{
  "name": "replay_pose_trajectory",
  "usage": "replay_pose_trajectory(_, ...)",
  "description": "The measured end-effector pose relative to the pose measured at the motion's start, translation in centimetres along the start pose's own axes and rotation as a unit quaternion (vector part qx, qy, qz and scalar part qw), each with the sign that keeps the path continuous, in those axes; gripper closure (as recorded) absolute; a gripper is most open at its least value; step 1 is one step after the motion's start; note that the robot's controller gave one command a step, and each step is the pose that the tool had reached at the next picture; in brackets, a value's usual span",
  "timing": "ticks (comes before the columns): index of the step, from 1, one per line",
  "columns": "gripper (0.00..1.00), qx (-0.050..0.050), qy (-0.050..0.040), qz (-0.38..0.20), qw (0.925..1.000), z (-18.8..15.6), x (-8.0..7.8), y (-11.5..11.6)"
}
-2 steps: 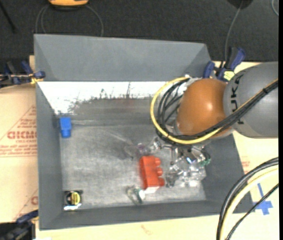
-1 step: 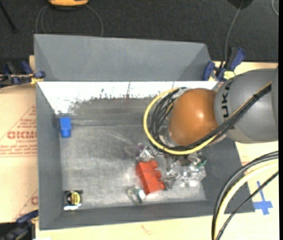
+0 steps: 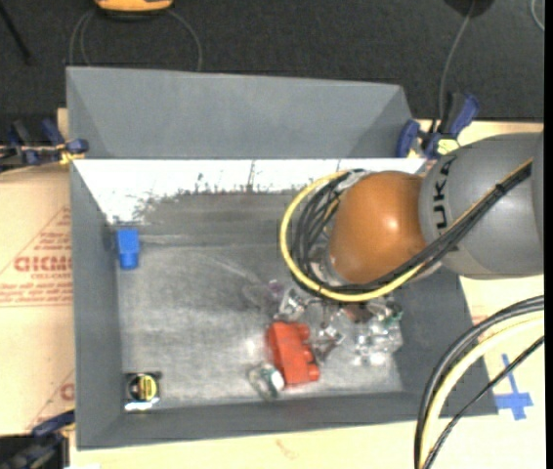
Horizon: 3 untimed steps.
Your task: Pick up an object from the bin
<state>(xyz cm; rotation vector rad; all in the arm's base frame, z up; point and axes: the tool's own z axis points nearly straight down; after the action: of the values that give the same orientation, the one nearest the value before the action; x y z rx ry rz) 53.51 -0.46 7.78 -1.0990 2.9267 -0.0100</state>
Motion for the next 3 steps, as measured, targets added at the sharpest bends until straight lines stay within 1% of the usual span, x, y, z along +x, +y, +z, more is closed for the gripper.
replay_pose_trajectory(1, 1.00, -0.003, 0.0018, -0.251, 0.9680, -10.0, -3.1, -2.3)
replay_pose_trajectory(2, 0.00, -0.007, 0.0021, -0.250, 0.9682, -9.8, -3.1, -2.1)
replay_pose_trajectory(3, 0.00, -0.011, 0.0043, -0.336, 0.9419, -4.1, 1.7, 5.6)
